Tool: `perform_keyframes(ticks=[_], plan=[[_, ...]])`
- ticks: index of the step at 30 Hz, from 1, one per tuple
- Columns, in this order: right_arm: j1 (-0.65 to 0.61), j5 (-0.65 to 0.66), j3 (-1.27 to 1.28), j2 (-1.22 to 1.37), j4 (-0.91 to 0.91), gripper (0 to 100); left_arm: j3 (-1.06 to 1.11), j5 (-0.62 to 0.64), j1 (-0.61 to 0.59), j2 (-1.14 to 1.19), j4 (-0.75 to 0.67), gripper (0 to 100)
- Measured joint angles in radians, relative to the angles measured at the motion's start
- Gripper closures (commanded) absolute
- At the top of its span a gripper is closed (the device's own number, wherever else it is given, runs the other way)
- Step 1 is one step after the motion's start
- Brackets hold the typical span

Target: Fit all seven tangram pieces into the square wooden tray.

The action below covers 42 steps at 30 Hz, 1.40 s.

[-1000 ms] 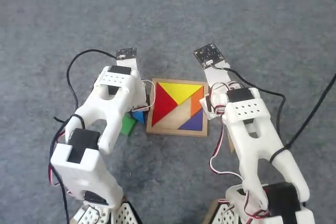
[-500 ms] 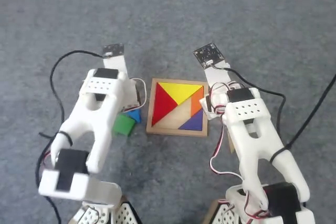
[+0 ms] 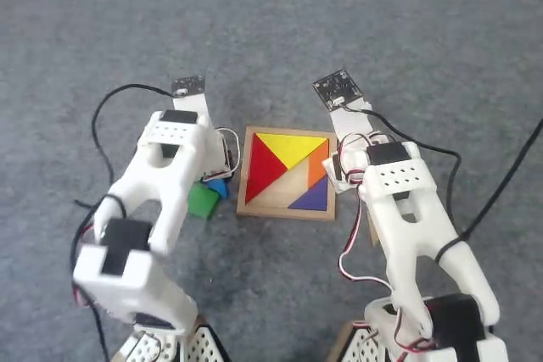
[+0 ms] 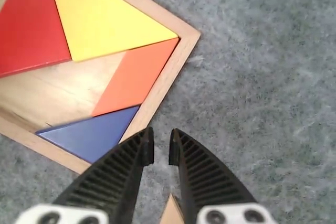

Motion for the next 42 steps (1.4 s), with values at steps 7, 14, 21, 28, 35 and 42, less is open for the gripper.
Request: perform_keyframes(ticks=[7,14,21,28,35,42], plan=[[0.000,0.000,0.000,0.000,0.000,93.7,-0.081,0.000,-0.005,0.097,0.040,78],[0.000,0.000,0.000,0.000,0.000,93.7,-0.084,-0.002,-0.006,0.101,0.043,85],[0.000,0.000,0.000,0.000,0.000,93.8,-0.091,-0.002,0.006,0.101,0.037,91],[0.000,0.000,0.000,0.000,0.000,93.8,-0.091,-0.002,0.008,0.101,0.037,91],[0.000,0.000,0.000,0.000,0.000,93.8,-0.091,-0.002,0.008,0.101,0.037,91],[0.000,0.000,0.000,0.000,0.000,93.8,-0.094,-0.002,0.008,0.101,0.044,91]])
